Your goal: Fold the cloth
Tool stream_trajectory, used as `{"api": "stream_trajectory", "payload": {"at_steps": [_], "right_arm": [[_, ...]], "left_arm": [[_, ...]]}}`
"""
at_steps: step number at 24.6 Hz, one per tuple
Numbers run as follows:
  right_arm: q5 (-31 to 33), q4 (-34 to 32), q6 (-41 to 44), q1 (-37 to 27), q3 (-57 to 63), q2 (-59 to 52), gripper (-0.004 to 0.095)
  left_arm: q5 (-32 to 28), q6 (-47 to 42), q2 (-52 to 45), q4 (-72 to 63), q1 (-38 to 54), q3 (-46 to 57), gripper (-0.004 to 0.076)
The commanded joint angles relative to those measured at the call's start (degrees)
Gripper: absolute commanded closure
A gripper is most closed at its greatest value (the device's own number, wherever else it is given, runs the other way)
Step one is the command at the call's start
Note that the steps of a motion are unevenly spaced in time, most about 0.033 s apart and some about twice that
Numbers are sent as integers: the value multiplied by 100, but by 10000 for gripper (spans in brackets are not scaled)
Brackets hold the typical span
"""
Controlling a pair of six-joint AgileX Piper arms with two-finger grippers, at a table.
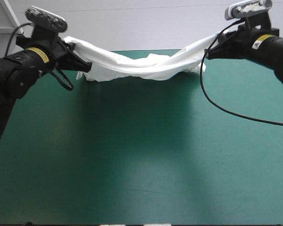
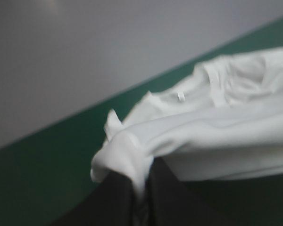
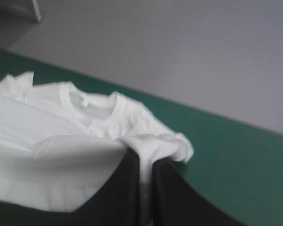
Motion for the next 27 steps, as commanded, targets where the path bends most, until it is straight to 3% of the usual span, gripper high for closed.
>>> {"api": "stream_trajectory", "payload": {"at_steps": [1, 14, 19, 22, 27], "right_arm": [[-457, 17, -114, 2, -1048, -45, 923], [-802, 274, -553, 2, -3616, 38, 923], [-1323, 313, -684, 2, -4037, 38, 924], [-1946, 313, -684, 2, -4041, 110, 924], [-2767, 264, -700, 2, -4041, 1095, 924]], "left_arm": [[-864, 185, -223, 131, -20, -812, 703], [-1880, 981, -223, 181, -20, -2793, 703], [-2029, 1352, -223, 181, -20, -3289, 703], [-2165, 1352, -168, 181, -20, -3333, 703], [-2663, 1308, 626, 517, 4, -3333, 703]]}}
